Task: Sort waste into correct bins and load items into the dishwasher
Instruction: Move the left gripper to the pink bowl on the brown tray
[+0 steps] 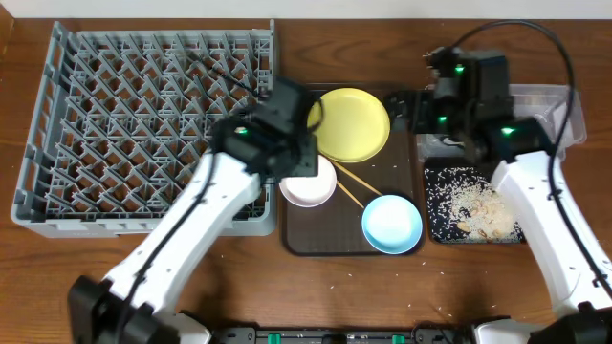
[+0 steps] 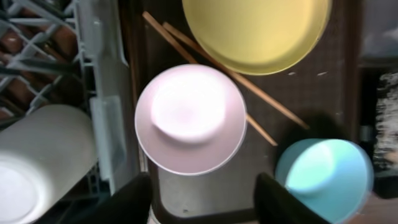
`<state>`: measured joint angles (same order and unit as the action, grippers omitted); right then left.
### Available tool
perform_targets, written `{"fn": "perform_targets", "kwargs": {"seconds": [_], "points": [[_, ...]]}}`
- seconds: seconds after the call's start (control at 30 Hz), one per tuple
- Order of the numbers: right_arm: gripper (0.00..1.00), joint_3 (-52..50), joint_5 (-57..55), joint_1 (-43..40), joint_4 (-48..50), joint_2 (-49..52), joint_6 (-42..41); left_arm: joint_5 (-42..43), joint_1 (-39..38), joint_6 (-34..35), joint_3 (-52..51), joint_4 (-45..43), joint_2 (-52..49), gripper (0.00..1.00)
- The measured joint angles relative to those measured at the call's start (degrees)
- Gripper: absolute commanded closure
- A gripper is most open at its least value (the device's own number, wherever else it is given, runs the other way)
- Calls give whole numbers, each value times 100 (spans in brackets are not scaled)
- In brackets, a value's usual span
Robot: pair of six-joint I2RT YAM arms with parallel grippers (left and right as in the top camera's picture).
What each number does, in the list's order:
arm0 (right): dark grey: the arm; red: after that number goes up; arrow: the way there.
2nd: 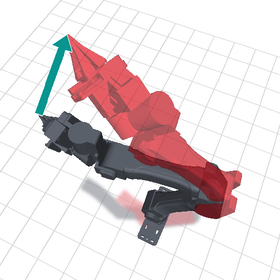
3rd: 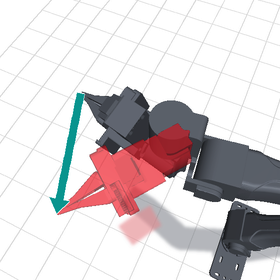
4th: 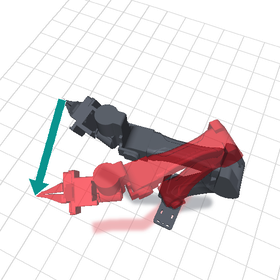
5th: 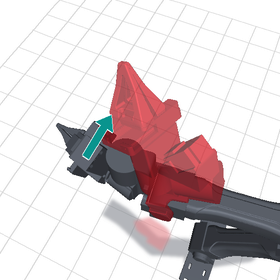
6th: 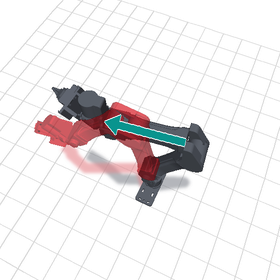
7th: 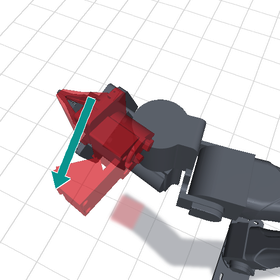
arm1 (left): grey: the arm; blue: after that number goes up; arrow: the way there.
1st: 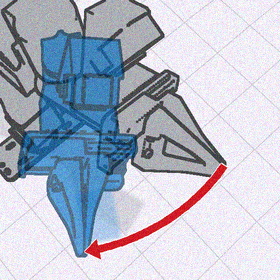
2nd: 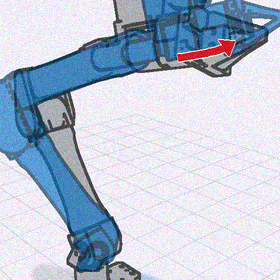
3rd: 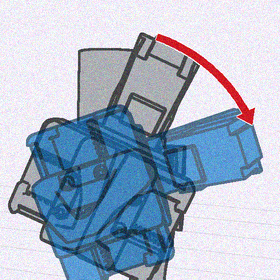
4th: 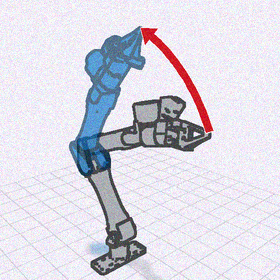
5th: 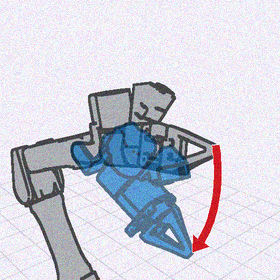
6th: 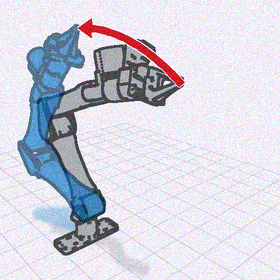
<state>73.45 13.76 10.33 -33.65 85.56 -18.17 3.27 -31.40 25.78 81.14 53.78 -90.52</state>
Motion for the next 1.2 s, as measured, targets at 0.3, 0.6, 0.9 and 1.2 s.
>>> {"fn": "perform_targets", "kwargs": {"seconds": [0.3, 0.6, 0.9, 1.2], "points": [[12, 0, -13, -260, -201, 0, -225, -498, -280, 4, -17, -293, -1209, 53], [10, 0, -13, -260, -203, 0, -227, -605, -435, -168, -22, -308, -1722, 48], [9, 0, -11, -260, -208, 0, -232, -625, -1080, -820, -22, -525, -1910, 33], [9, 0, -11, -260, -212, 0, -240, -581, -1115, -1207, -22, -540, -1910, 35]]}}
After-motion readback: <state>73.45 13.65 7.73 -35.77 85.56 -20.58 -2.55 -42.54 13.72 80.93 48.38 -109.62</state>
